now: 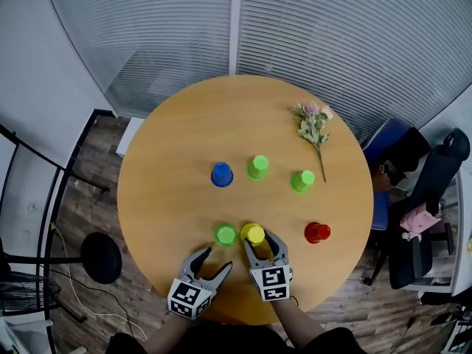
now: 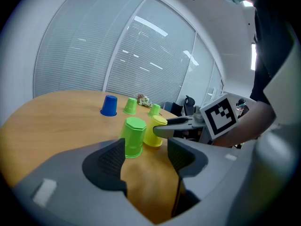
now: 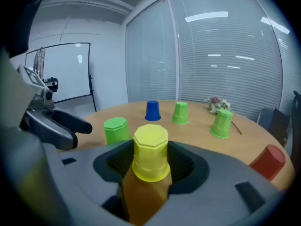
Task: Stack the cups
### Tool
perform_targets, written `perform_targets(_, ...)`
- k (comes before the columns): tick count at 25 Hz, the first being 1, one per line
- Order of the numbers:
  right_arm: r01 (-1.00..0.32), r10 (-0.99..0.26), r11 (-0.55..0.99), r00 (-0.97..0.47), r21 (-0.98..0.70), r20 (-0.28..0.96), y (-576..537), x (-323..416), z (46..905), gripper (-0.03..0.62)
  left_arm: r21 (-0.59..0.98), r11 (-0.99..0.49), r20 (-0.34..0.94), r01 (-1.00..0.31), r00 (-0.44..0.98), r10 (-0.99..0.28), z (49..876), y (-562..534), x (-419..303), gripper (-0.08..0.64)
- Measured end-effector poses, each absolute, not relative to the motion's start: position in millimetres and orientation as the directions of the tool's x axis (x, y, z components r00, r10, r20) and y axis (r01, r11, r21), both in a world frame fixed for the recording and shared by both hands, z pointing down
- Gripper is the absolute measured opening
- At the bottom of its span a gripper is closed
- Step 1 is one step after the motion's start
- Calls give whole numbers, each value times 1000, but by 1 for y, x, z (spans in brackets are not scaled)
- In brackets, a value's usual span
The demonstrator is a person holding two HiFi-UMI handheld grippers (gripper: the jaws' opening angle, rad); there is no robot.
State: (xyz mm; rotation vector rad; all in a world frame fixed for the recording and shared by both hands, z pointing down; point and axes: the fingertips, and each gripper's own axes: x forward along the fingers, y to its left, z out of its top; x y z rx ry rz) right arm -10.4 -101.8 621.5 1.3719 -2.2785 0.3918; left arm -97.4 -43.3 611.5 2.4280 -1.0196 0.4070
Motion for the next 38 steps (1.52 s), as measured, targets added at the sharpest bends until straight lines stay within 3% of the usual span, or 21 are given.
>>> perform_targets(7, -867, -737, 498, -431, -14, 521, -93, -23, 626, 221, 309, -609, 437, -730, 678, -591, 610, -38, -101, 268)
perform_targets(14, -879, -778, 474, -447, -54, 442, -86, -11, 600, 235, 300, -644, 428, -703, 703, -568, 603, -36, -86, 268)
perform_targets(28, -965, -869, 263, -242, -12, 431, -65, 126, 582, 235, 291, -769, 380, -568, 807, -452, 591, -19, 27, 268)
perform_targets(38, -975, -882, 215, -170, 55, 439, -85, 199, 587, 235, 268, -815, 359, -515, 838, -411, 591, -27, 92, 268)
